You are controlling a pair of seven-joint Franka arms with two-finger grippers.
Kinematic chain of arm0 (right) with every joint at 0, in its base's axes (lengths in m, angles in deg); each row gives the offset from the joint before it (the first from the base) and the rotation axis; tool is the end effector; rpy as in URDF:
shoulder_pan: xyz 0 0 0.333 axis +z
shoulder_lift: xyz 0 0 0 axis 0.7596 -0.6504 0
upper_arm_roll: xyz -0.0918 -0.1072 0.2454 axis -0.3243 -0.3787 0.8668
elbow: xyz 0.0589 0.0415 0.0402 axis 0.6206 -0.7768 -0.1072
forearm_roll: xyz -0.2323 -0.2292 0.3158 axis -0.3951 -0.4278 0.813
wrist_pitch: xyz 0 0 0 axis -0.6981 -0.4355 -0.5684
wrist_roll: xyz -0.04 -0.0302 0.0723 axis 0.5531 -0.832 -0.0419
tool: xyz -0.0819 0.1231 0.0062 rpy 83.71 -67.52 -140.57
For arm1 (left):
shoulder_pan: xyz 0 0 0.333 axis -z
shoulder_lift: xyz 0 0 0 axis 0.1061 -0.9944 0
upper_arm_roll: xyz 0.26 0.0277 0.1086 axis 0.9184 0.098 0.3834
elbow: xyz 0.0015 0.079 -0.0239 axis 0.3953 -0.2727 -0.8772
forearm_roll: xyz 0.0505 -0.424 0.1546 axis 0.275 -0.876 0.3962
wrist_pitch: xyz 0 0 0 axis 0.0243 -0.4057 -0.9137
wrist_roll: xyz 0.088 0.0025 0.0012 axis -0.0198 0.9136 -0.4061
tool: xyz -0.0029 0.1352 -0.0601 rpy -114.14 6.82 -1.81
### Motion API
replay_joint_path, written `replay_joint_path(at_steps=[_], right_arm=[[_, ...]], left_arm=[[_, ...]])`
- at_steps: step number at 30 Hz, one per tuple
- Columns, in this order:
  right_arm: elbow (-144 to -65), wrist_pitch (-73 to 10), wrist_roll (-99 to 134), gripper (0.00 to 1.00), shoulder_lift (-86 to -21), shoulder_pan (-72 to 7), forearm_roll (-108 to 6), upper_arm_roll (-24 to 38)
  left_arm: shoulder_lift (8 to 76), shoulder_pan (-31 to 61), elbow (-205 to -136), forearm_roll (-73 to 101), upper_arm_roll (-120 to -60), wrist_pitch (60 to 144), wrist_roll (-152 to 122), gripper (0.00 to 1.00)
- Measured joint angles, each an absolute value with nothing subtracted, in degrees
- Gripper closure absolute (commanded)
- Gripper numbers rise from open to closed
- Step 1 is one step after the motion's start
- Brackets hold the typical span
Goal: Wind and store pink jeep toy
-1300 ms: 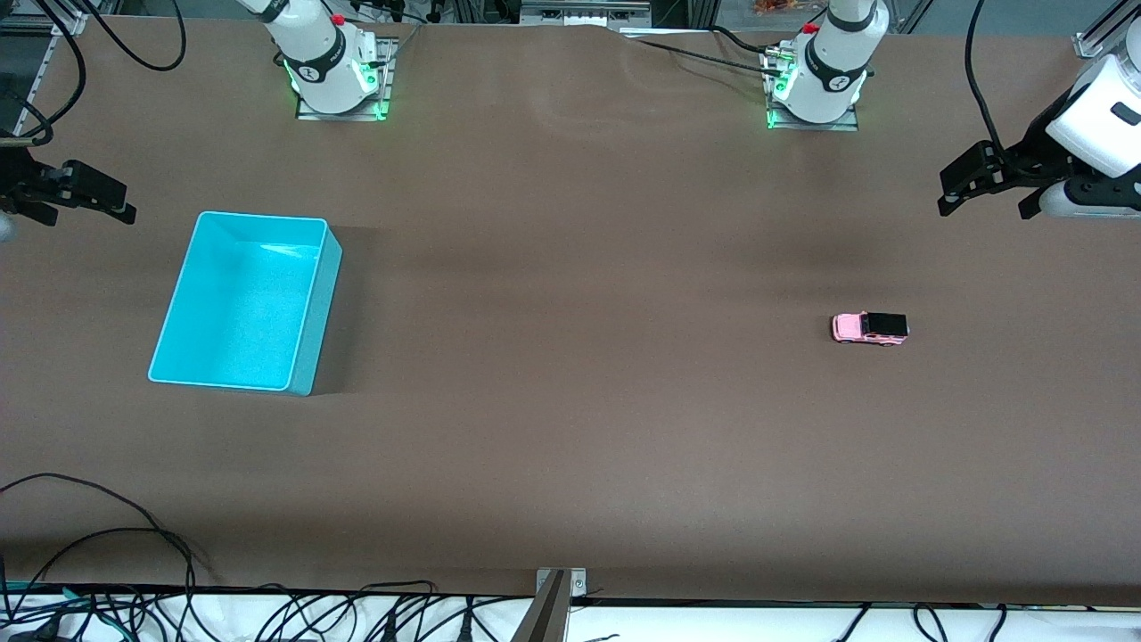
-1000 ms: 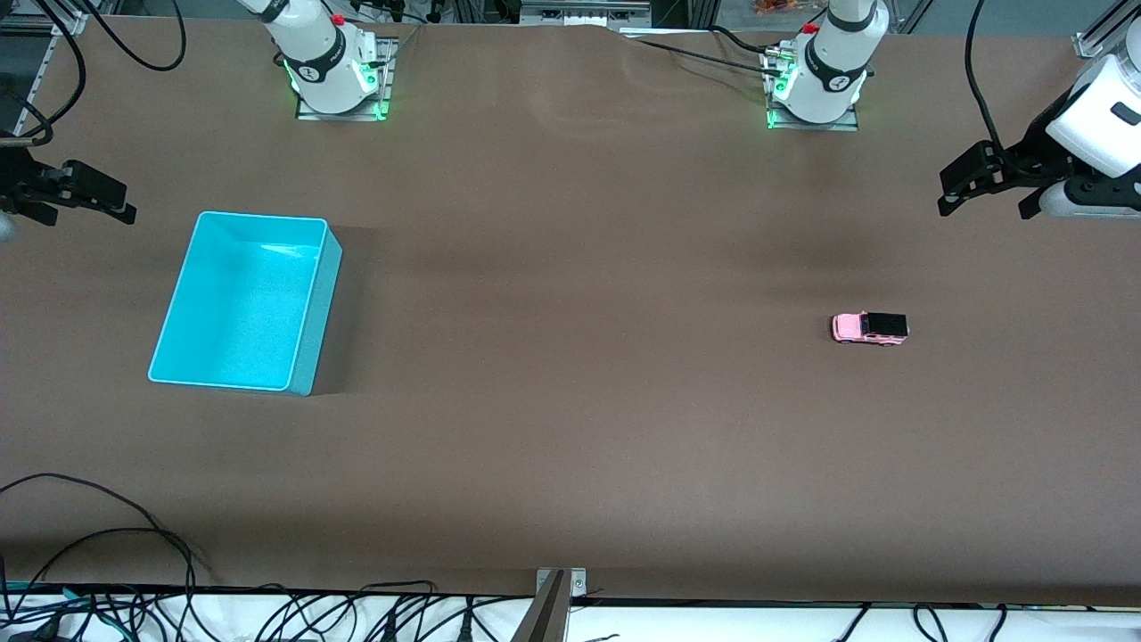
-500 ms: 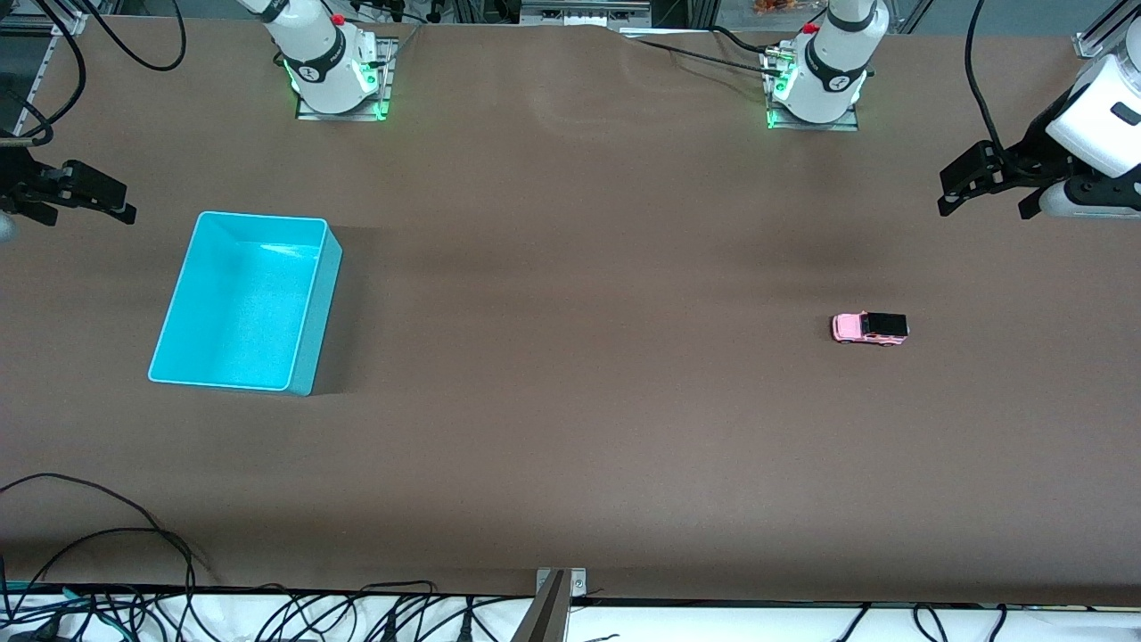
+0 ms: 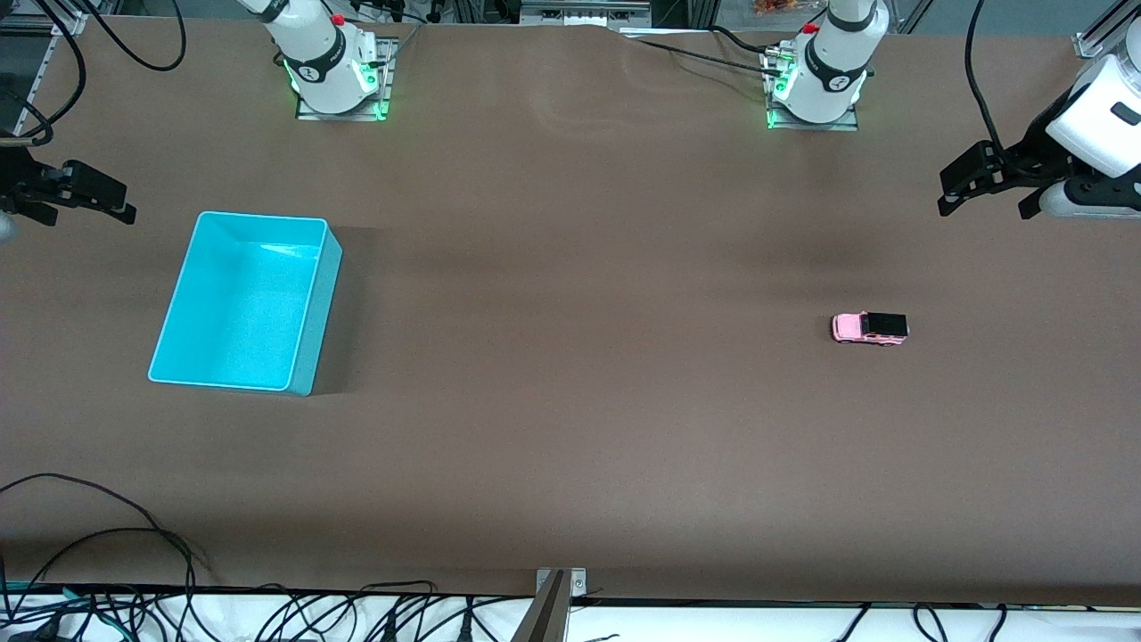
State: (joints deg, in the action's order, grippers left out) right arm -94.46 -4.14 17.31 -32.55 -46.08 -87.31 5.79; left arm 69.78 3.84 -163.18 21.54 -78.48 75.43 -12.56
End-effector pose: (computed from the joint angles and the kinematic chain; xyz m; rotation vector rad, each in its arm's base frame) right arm 0.6228 -0.0326 0.5322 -3.1288 -0.0470 0.0824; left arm 0.6048 -0.0517 0.5592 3.1229 -0.0074 0.0201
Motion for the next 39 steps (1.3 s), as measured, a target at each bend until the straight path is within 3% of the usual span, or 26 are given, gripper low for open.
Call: replay_joint_path(at_steps=[39], right_arm=[[-94.46,-4.14,17.26,0.00,-32.55,-46.08,-87.31,5.80]], left_arm=[[69.38,3.94,-160.96,21.55,-79.39,72.57,-12.25,0.00]])
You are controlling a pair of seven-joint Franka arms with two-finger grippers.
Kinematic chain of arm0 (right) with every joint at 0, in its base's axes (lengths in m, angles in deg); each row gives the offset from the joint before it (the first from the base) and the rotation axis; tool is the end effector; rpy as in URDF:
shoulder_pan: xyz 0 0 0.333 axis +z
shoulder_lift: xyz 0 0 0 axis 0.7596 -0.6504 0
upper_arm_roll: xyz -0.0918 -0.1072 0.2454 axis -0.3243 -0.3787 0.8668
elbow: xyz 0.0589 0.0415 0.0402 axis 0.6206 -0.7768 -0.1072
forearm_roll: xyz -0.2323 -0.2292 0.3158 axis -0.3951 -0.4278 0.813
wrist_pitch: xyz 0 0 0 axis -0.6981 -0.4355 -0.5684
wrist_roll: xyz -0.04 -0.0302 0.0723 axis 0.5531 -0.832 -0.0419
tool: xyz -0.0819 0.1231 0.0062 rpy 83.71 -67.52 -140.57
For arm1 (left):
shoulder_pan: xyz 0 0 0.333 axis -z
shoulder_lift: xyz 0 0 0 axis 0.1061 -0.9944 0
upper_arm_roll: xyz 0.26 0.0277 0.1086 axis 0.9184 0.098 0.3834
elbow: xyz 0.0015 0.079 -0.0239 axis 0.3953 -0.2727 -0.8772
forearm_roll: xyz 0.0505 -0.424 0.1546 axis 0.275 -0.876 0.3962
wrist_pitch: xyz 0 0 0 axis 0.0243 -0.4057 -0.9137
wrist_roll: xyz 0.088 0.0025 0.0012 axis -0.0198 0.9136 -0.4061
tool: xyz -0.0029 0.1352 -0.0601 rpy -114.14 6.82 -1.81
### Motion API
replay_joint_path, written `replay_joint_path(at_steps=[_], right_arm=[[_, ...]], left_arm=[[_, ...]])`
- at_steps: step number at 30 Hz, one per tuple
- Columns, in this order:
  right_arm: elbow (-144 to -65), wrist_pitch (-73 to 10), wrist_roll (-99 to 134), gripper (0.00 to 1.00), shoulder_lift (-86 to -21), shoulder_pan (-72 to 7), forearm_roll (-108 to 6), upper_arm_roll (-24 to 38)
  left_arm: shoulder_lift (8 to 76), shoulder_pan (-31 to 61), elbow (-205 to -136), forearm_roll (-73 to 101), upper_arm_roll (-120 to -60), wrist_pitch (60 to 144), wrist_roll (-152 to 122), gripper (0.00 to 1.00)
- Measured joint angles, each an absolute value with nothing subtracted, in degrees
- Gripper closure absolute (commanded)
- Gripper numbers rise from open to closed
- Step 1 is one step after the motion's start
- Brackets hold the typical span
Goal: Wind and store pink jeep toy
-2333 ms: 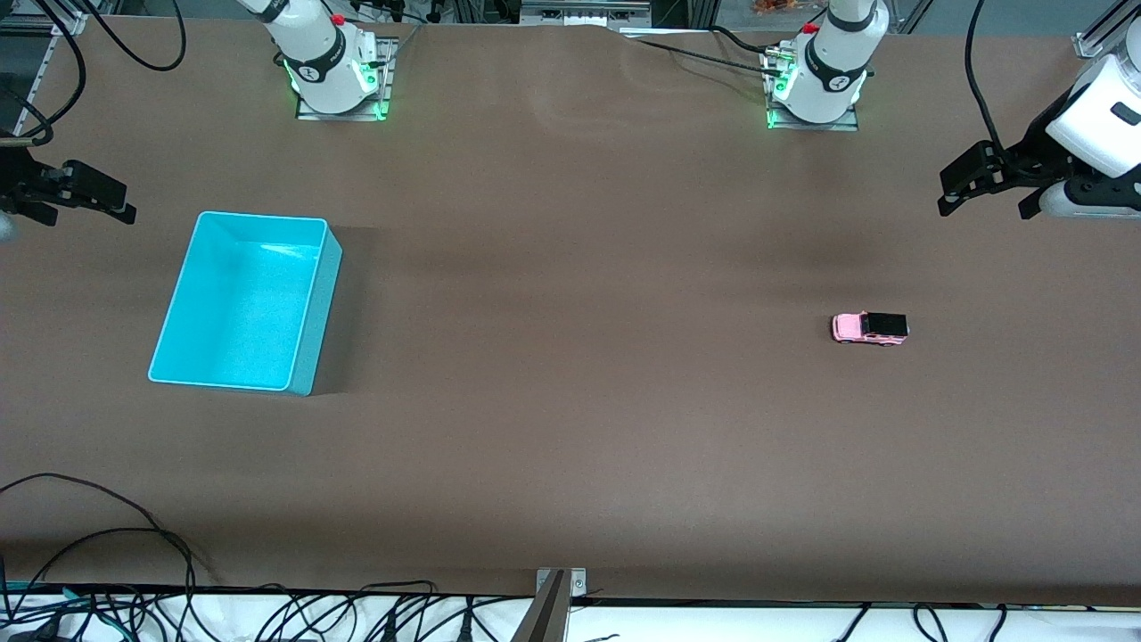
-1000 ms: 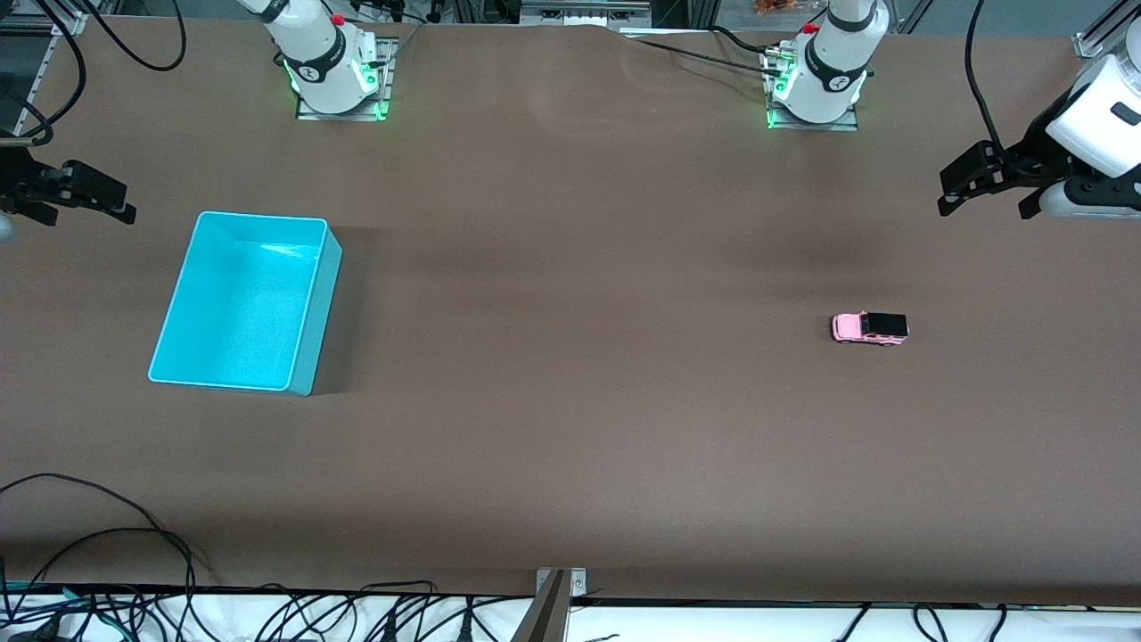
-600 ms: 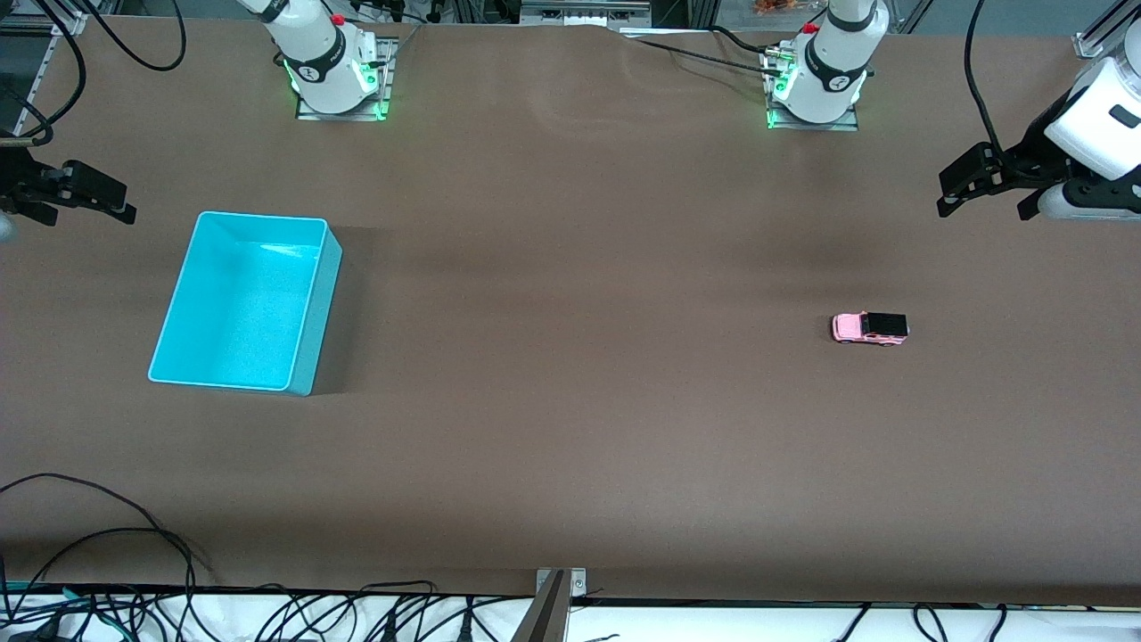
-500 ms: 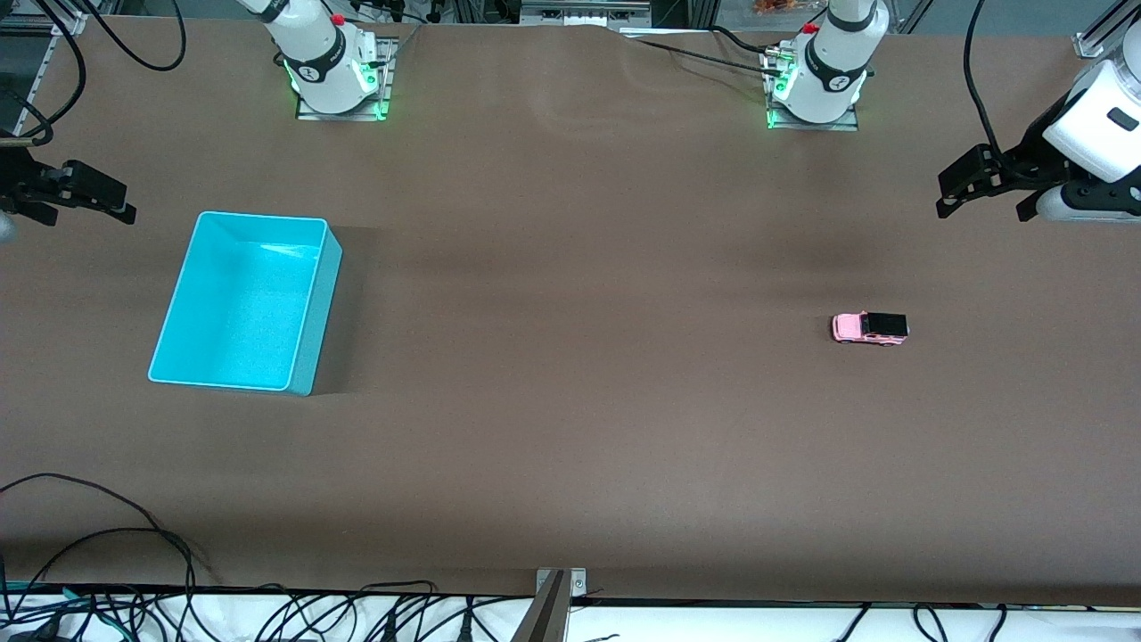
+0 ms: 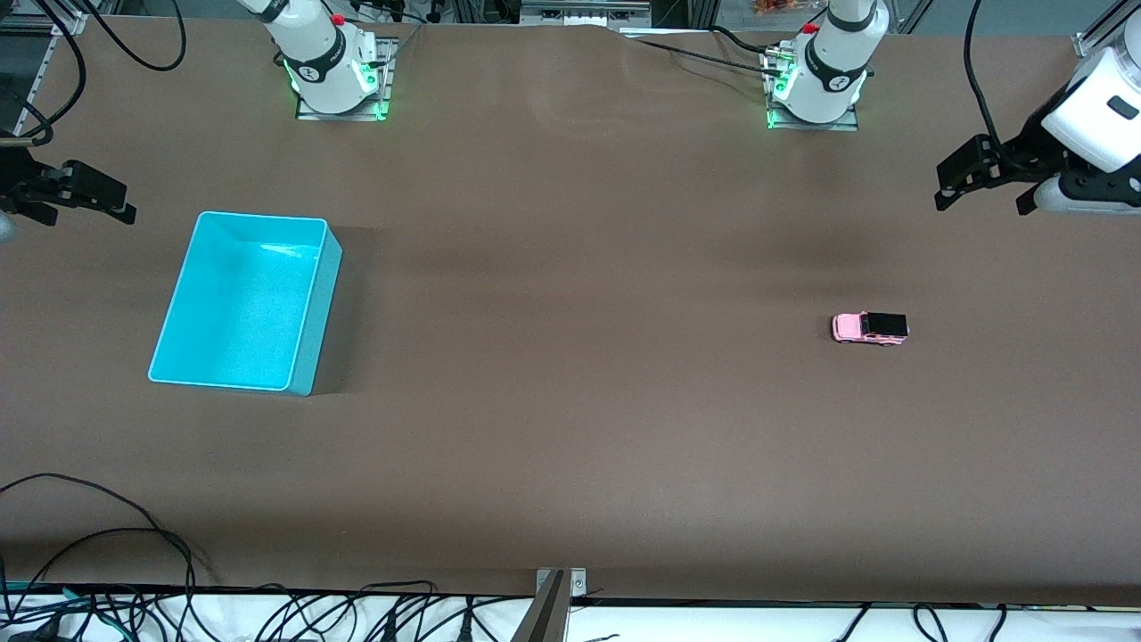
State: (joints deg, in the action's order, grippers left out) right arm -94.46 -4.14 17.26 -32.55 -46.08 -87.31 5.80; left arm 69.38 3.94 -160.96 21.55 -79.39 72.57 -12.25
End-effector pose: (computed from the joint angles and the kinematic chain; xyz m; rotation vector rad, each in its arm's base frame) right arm 0.6228 -0.0325 0.5322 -3.1288 -0.0459 0.0824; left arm 0.6001 -0.0621 0.5712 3.1239 -0.0447 -0.0084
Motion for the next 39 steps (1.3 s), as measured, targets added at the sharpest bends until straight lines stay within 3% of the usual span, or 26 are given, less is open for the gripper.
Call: replay_joint_path(at_steps=[13,28,39], right_arm=[[-94.46,-4.14,17.25,0.00,-32.55,-46.08,-87.31,5.80],[-94.46,-4.14,17.24,0.00,-32.55,-46.07,-87.31,5.79],[-94.46,-4.14,17.23,0.00,-32.55,-46.07,-87.31,5.80]], left_arm=[[68.83,4.52,-159.60,21.60,-80.23,69.51,-12.07,0.00],[63.27,5.19,-160.01,21.72,-81.40,69.34,-11.74,0.00],[62.70,4.72,-160.00,21.86,-81.05,69.24,0.32,0.00]])
